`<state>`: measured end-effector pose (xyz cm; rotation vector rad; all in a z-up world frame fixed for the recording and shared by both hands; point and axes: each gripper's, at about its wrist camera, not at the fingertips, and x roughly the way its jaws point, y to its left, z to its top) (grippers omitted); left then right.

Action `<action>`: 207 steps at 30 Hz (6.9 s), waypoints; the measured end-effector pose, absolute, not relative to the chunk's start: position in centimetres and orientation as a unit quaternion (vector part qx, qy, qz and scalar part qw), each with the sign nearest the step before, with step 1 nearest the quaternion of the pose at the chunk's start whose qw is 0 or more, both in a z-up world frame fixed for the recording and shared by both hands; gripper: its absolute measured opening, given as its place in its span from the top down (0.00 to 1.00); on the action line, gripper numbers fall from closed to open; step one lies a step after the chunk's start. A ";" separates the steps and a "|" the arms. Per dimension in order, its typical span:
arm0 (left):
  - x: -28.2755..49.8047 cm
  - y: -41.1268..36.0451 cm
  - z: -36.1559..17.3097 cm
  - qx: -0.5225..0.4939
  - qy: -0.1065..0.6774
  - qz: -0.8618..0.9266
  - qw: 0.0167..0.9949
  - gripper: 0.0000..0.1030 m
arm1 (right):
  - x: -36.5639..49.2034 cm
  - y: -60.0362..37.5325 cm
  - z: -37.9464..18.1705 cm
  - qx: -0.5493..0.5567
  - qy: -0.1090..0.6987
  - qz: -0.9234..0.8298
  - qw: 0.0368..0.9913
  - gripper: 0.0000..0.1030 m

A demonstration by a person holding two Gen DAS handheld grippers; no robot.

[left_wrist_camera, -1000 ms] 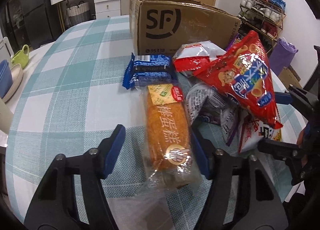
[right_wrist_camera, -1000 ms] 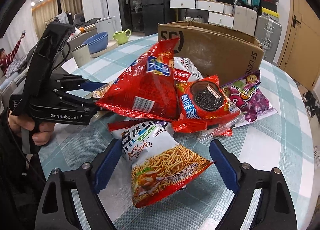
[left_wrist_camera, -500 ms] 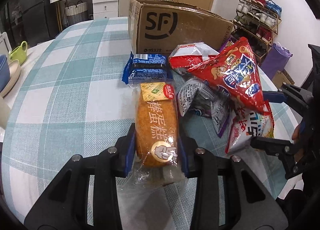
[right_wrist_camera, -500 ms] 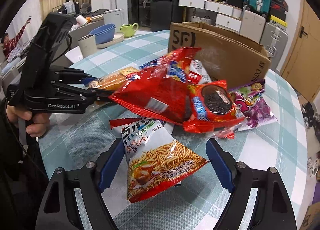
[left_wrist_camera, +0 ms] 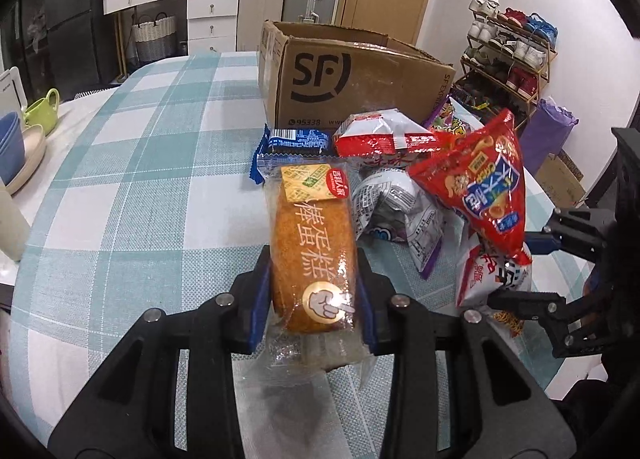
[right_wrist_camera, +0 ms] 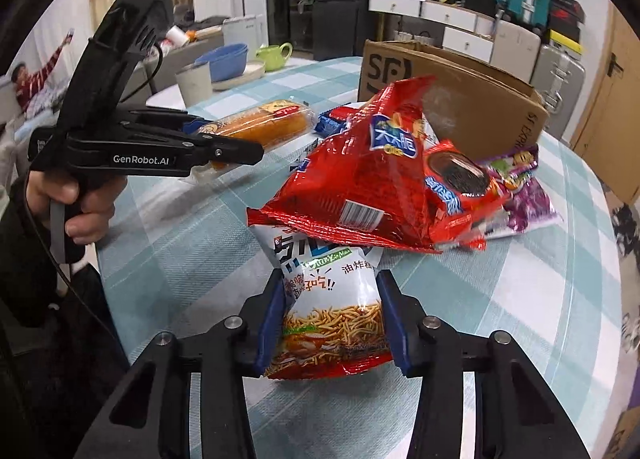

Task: Organize snacks
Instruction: 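Lift the sponge cake with the left gripper while the right gripper carries the noodle bag, both toward the box, then open both grippers over the box, dropping the cake and noodle bag inside, then grasp the red chip bag with the left gripper while the right gripper grasps the red Oreo pack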

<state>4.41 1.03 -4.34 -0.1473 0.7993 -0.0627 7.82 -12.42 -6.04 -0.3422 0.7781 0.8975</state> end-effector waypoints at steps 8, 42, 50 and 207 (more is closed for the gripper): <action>2.9 0.5 -1.8 -0.062 0.355 -0.017 0.933 0.68 | 6.1 -15.4 -3.7 -0.084 0.314 0.436 0.840 0.57; 7.9 -0.4 5.5 -0.060 0.300 -0.014 0.952 0.68 | 14.1 -19.7 4.3 0.079 0.233 0.344 0.906 0.57; 11.9 -0.7 6.3 -0.063 0.305 -0.019 0.950 0.68 | 17.2 -18.2 5.6 0.075 0.232 0.335 0.910 0.57; 4.7 -5.2 -4.6 -0.028 0.447 -0.136 0.884 0.27 | 13.7 -15.3 -4.4 -0.045 0.319 0.340 0.884 0.58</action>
